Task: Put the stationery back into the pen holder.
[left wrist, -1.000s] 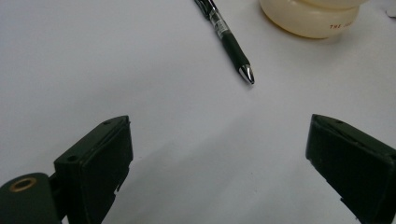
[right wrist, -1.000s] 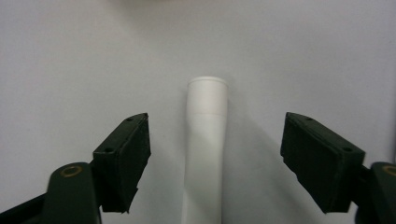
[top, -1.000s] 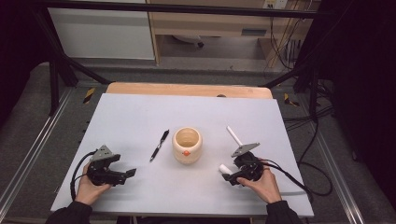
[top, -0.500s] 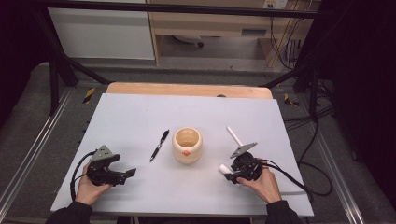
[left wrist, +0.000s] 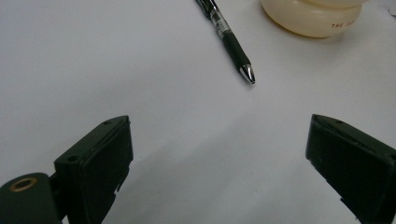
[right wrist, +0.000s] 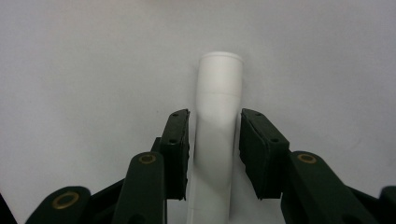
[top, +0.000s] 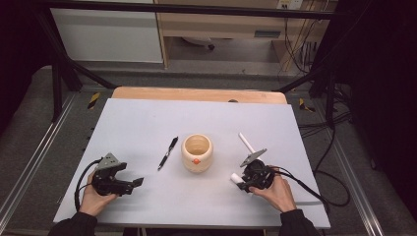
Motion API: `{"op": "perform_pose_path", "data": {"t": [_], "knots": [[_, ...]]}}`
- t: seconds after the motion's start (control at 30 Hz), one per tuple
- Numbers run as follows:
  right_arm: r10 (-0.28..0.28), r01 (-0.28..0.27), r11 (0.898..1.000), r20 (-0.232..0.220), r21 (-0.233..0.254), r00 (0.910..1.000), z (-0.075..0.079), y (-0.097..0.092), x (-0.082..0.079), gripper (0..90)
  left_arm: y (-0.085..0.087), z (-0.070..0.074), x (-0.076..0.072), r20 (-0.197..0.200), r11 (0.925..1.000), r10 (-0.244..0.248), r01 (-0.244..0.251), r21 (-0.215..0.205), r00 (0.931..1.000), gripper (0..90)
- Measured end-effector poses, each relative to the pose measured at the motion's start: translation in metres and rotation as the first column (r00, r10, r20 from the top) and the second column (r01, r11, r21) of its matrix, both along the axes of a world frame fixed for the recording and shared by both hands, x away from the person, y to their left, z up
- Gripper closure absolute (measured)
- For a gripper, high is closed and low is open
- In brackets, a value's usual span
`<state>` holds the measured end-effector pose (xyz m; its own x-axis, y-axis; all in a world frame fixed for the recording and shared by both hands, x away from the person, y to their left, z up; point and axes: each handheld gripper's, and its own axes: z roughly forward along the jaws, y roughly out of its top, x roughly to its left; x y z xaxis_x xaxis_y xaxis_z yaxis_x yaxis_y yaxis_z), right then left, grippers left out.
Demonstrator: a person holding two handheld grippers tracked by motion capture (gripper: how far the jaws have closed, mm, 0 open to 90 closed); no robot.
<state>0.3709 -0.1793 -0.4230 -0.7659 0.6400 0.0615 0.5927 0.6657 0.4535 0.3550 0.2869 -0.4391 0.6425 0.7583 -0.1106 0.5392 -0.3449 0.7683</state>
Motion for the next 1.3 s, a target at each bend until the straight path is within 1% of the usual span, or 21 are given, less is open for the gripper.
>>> {"op": "perform_pose_path", "data": {"t": [0.17,0.27,0.33,0.67,0.83,1.07,1.2,1.3], "knots": [[0.003,-0.003,1.0,-0.01,-0.007,0.9999,-0.0014,0.0004,-0.0005,64.4,-0.0003,0.0001,-0.0002,0.001,1.0,0.0,0.0,0.001,1.0,7.5],[0.004,-0.005,1.0,-0.014,-0.029,0.9999,-0.0029,0.0007,-0.0006,65.2,-0.0004,-0.0002,-0.0001,-0.001,1.0,0.001,-0.001,0.001,1.0,7.5],[0.003,-0.003,0.999,-0.018,-0.034,0.9998,-0.0036,0.0011,-0.0009,65.8,-0.0004,-0.0002,-0.0001,0.0,1.0,0.001,-0.001,0.002,1.0,7.5],[-0.012,0.011,0.999,-0.03,-0.046,0.9995,-0.0034,0.0008,-0.0006,69.4,-0.0005,0.0,-0.0003,0.0,1.0,0.001,-0.001,0.002,1.0,7.5],[-0.008,0.006,0.999,-0.034,-0.051,0.9994,-0.0031,0.0007,0.0003,69.8,-0.0004,0.0,-0.0003,0.001,1.0,0.001,-0.001,0.002,1.0,7.5],[-0.004,0.002,0.999,-0.036,-0.049,0.9993,-0.003,0.0003,0.0008,70.0,-0.0004,0.0,-0.0003,0.0,1.0,0.001,-0.001,0.002,1.0,7.6],[-0.02,0.018,0.999,-0.031,-0.048,0.9993,-0.002,-0.0002,0.0007,70.1,-0.0002,0.0,-0.0003,0.001,1.0,0.002,-0.002,0.001,1.0,7.6],[-0.02,0.019,0.999,-0.027,-0.036,0.9994,0.0003,-0.0013,0.0,70.3,-0.0004,-0.0001,-0.0002,0.0,1.0,0.001,-0.001,0.002,1.0,7.6]]}}
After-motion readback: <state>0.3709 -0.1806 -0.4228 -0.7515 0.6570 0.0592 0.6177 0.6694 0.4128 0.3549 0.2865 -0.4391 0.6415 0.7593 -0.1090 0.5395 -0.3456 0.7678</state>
